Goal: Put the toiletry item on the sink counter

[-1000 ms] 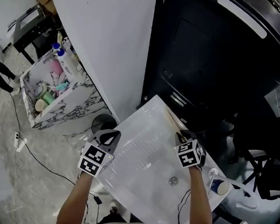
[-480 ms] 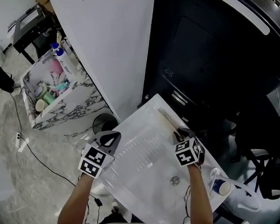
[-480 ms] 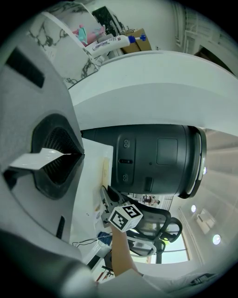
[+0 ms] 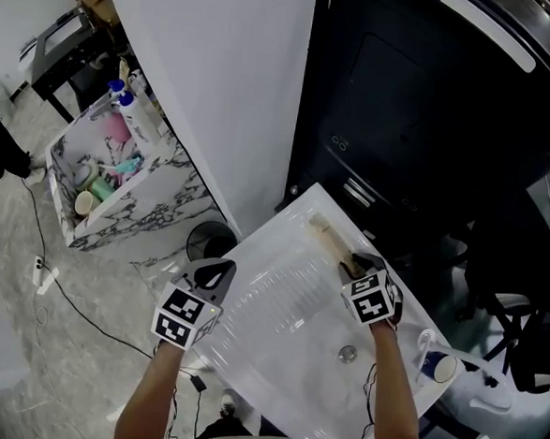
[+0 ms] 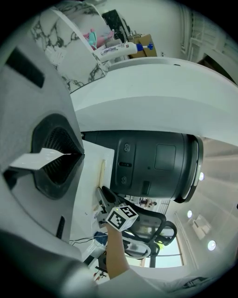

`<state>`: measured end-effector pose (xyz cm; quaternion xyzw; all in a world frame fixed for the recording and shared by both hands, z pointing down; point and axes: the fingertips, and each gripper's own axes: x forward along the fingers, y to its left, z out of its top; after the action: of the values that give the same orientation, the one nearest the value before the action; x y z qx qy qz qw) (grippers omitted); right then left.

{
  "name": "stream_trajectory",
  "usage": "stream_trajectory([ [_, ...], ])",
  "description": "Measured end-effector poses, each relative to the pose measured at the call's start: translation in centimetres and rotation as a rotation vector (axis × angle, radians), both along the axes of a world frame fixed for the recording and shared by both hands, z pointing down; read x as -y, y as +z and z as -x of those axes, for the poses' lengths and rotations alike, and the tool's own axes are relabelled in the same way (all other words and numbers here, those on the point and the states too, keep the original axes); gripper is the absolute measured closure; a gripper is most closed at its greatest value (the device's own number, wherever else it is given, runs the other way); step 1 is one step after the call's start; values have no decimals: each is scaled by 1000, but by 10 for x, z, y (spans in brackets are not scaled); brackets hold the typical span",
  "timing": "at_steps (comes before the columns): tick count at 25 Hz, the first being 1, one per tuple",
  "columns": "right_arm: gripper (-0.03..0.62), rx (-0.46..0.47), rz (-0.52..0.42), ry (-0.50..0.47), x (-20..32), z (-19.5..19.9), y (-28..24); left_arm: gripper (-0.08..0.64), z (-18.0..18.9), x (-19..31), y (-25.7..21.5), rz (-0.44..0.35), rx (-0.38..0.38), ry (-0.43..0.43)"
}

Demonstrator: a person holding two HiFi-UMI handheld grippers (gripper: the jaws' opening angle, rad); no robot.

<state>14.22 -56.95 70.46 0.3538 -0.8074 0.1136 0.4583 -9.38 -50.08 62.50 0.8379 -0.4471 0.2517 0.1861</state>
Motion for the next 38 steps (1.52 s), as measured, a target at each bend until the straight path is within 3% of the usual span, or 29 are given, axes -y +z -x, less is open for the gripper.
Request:
stream_trajectory([
  [16,453,44,-22,80,-29,-7,-20,549,10,-20,-17,-23,-13,11],
  [26,463,77,-124,157,-80,-14,-77,549,11,-60,-55,-82,-19,53],
  [38,552,114,-290,228,-169,-18,-167,549,16,-129,-115,-192,-51,71],
])
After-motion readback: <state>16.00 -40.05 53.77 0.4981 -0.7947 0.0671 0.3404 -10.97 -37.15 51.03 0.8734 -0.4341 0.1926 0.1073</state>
